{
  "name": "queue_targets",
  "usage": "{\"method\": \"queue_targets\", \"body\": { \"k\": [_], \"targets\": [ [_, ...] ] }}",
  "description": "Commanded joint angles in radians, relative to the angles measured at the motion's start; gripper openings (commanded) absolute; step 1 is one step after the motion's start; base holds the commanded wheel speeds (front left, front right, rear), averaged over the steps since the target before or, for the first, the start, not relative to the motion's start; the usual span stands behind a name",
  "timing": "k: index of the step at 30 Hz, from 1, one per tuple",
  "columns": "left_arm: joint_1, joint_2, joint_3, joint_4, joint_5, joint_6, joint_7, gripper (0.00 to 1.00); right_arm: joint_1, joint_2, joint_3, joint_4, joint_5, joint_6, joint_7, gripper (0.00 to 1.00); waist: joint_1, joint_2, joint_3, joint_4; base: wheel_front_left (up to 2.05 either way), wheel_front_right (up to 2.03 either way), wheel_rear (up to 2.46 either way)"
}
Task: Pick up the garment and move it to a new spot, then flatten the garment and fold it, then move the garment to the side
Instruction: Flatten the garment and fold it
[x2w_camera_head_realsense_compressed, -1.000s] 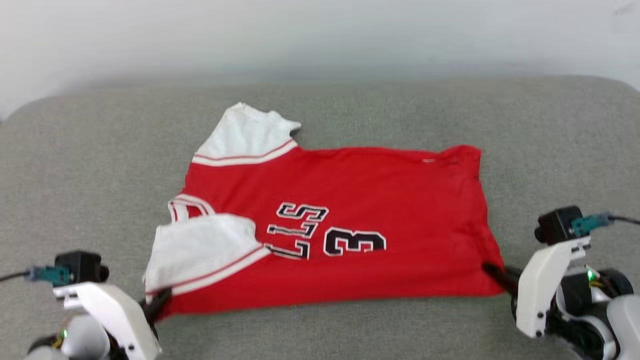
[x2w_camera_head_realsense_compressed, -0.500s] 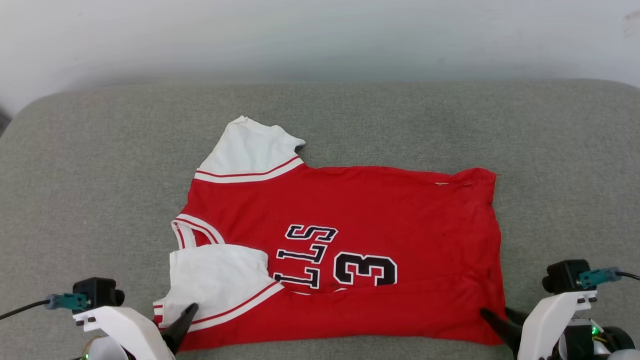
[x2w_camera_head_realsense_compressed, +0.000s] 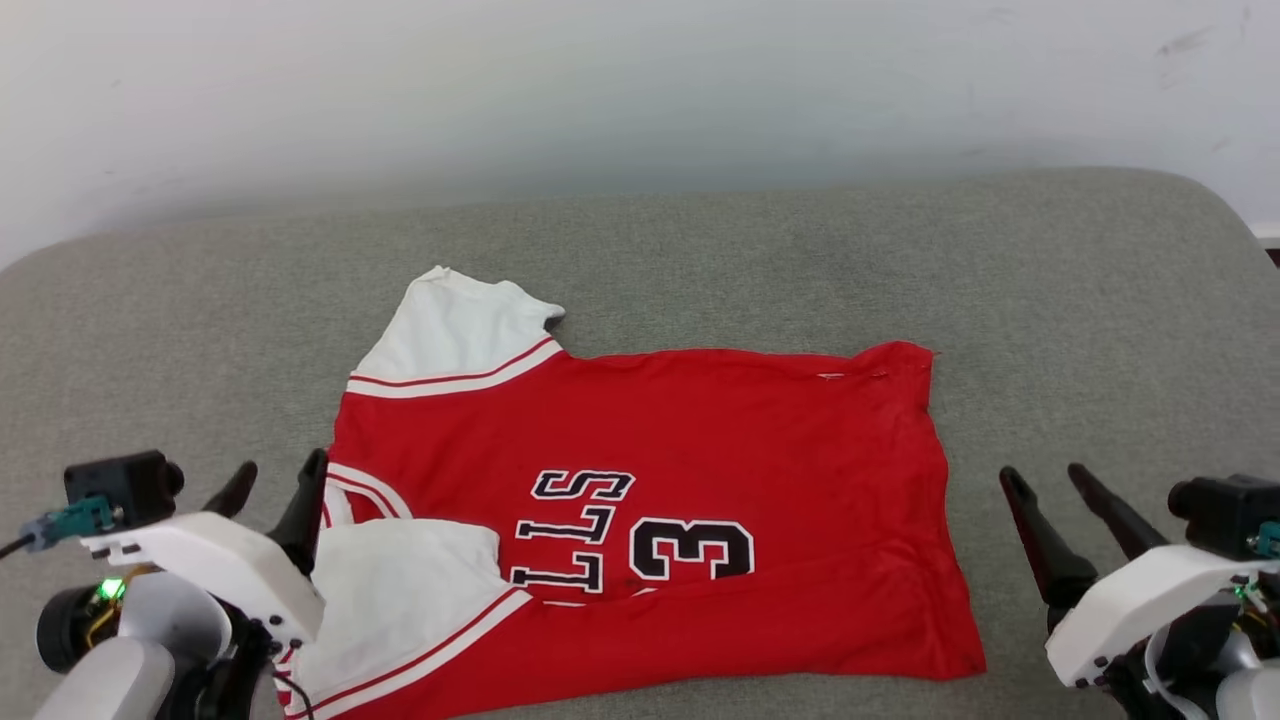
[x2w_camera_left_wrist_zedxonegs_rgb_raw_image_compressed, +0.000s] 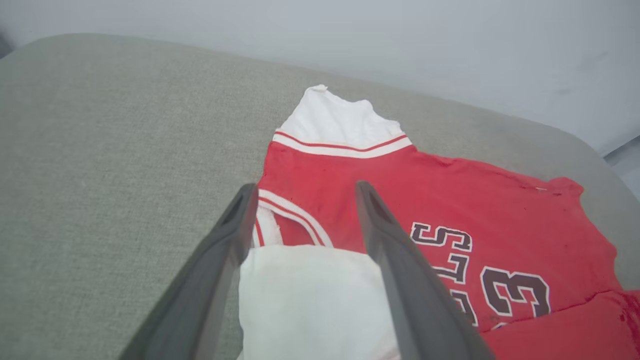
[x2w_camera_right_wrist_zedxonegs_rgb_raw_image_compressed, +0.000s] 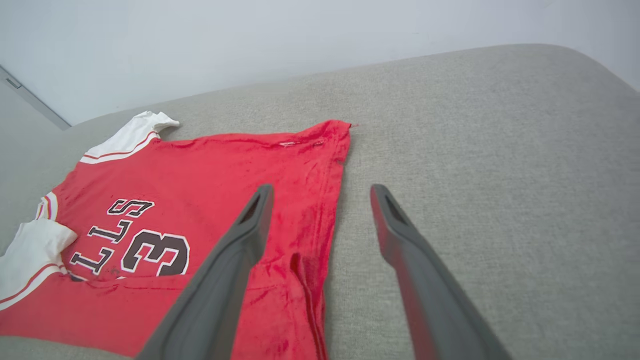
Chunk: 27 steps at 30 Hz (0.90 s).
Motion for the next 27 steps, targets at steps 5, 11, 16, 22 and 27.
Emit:
{"method": "queue_targets", "body": {
  "k": [5,11,16,22,27],
  "targets": [
    [-0.128,-0.006,0.002,0.013,0.041,0.007,-0.01,1.0,-0.078,0.027,-0.008,-0.028,-0.058,0.0,-0.062,1.0,0.0001,0.0,0.067,-0.057,0.0,0.0,0.0],
    [-0.303,-0.007,0.005,0.09,0.066,-0.014,0.011,1.0,-0.172,0.043,0.006,-0.07,-0.093,0.0,-0.121,1.0,0.0001,0.0,0.18,-0.123,0.0,0.0,0.0],
    [-0.454,0.029,0.009,0.169,0.055,-0.06,0.084,1.0,-0.23,0.053,0.024,-0.109,-0.103,0.0,-0.151,1.0,0.0001,0.0,0.27,-0.172,0.0,0.0,0.0],
    [-0.637,0.1,-0.007,0.246,0.023,-0.132,0.27,1.0,-0.268,0.06,0.047,-0.143,-0.108,0.0,-0.172,1.0,0.0001,0.0,0.347,-0.216,0.0,0.0,0.0],
    [-0.756,0.168,-0.034,0.281,0.003,-0.157,0.468,1.0,-0.279,0.077,0.06,-0.148,-0.1,0.0,-0.189,1.0,0.0001,0.0,0.404,-0.249,0.0,0.0,0.0]
  ]
}}
